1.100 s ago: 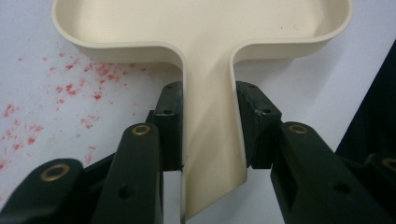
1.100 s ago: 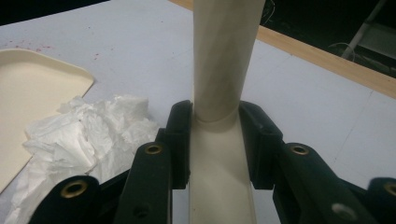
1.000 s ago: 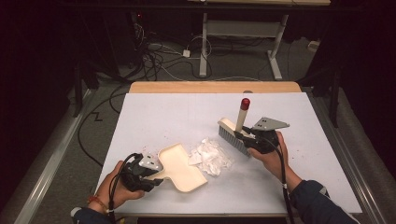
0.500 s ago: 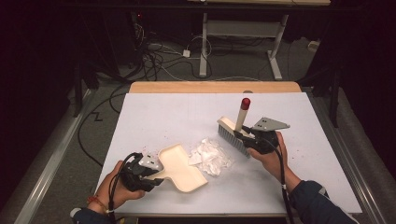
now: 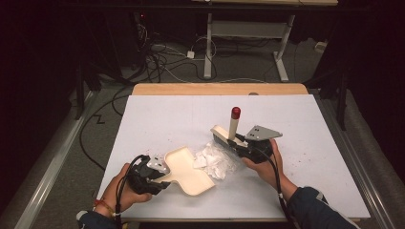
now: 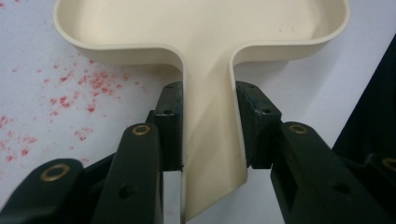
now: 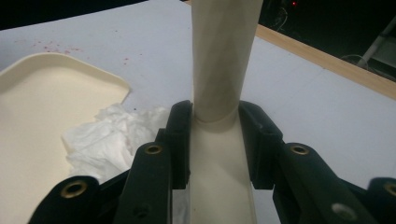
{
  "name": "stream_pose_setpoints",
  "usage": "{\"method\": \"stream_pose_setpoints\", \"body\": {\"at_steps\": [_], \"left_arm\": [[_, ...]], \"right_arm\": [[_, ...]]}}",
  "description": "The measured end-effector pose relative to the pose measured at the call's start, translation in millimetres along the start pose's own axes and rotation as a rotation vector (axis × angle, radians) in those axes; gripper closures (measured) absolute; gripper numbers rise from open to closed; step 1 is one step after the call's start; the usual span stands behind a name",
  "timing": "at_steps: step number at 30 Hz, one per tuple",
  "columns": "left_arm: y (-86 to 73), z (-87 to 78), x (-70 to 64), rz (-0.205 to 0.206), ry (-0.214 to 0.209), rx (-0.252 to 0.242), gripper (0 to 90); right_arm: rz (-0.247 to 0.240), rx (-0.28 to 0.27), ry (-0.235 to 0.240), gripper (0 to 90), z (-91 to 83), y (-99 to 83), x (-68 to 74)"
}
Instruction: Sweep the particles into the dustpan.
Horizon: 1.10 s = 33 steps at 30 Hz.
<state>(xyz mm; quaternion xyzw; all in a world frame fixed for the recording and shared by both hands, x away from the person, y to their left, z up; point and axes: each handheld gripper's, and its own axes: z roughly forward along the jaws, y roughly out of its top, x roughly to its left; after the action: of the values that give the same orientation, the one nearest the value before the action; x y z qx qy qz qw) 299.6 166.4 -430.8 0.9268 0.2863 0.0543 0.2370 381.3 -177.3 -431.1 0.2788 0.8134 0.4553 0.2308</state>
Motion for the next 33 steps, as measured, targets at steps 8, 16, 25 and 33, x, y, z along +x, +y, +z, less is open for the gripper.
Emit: {"method": "stream_pose_setpoints", "body": {"at_steps": [8, 16, 25, 33], "left_arm": [[8.3, 7.8, -3.0, -0.008, -0.002, 0.004, 62.2], [17.5, 19.2, -7.5, -0.018, -0.006, 0.016, 62.2], [29.0, 32.3, -12.7, -0.023, -0.002, 0.022, 62.1], [36.0, 39.8, -15.4, -0.024, 0.008, 0.033, 62.1]], "right_arm": [[-0.007, -0.01, 0.016, 68.4, 3.8, 1.4, 18.1], [0.019, -0.036, 0.044, 68.4, 4.3, 3.8, 34.3], [-0.009, -0.038, 0.07, 68.4, 8.9, 6.7, 52.8], [-0.005, -0.055, 0.109, 68.4, 8.5, 8.5, 58.3]]}}
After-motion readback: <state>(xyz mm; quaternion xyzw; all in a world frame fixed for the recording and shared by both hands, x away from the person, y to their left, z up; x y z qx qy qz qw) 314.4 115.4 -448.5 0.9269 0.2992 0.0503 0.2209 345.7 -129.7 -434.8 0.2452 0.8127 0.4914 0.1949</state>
